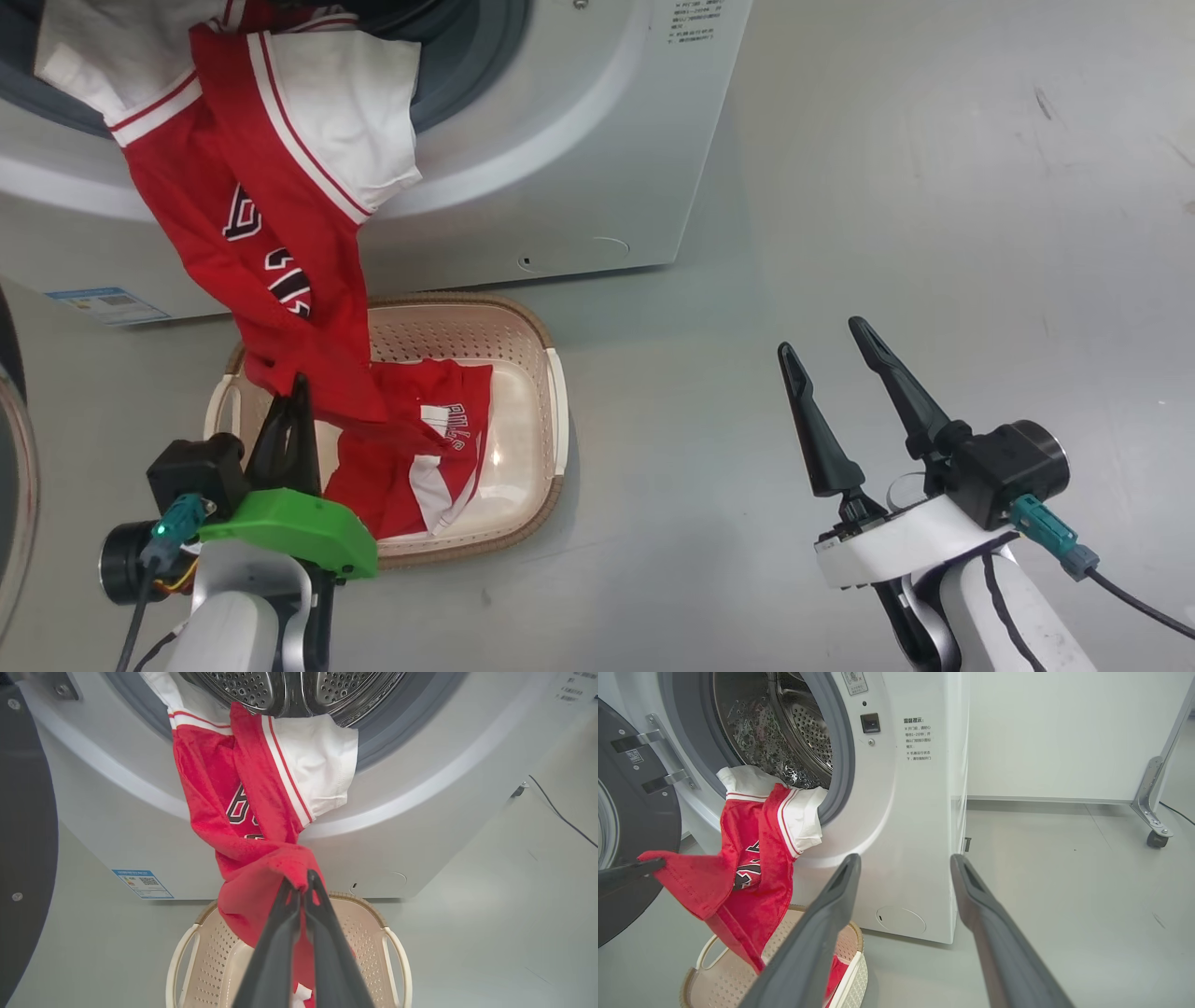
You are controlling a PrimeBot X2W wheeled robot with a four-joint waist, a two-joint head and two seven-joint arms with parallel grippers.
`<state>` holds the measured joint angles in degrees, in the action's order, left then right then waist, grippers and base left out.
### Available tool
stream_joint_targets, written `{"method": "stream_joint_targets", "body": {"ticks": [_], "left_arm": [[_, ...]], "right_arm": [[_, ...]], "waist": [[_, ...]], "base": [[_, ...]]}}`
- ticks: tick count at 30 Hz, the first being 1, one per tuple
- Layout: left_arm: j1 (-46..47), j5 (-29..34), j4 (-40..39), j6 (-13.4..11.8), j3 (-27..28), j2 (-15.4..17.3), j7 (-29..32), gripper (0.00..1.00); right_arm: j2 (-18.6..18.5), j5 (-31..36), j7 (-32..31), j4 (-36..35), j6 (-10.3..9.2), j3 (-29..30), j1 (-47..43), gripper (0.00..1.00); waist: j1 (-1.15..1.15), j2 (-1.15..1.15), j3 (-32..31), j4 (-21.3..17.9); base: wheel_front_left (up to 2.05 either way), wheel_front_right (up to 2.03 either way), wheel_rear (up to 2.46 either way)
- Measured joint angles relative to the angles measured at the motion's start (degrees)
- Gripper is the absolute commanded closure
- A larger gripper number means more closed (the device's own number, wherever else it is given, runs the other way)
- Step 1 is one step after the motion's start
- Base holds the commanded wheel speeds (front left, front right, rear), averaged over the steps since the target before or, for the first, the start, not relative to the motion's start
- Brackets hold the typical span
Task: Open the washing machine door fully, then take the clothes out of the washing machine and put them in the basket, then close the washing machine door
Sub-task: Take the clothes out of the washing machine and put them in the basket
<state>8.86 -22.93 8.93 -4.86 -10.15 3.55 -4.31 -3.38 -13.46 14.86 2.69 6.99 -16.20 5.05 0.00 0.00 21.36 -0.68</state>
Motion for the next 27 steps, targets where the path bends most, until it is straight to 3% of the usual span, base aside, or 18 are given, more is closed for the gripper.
{"method": "stream_joint_targets", "body": {"ticks": [26,27], "left_arm": [[16.8,-1.3,24.8,-0.8,2.6,-0.9,-1.8,1.0],[17.3,-1.4,25.8,-0.8,2.6,-0.9,-1.8,0.92]], "right_arm": [[0.1,-1.7,0.0,-1.7,0.0,-0.7,7.5,0.0],[0.1,-1.7,0.0,-1.7,0.0,-0.7,7.8,0.0]], "waist": [[0.0,0.0,11.7,-7.1],[0.0,0.0,12.0,-7.3]], "base": [[0.0,0.0,0.0],[0.0,0.0,0.0]]}}
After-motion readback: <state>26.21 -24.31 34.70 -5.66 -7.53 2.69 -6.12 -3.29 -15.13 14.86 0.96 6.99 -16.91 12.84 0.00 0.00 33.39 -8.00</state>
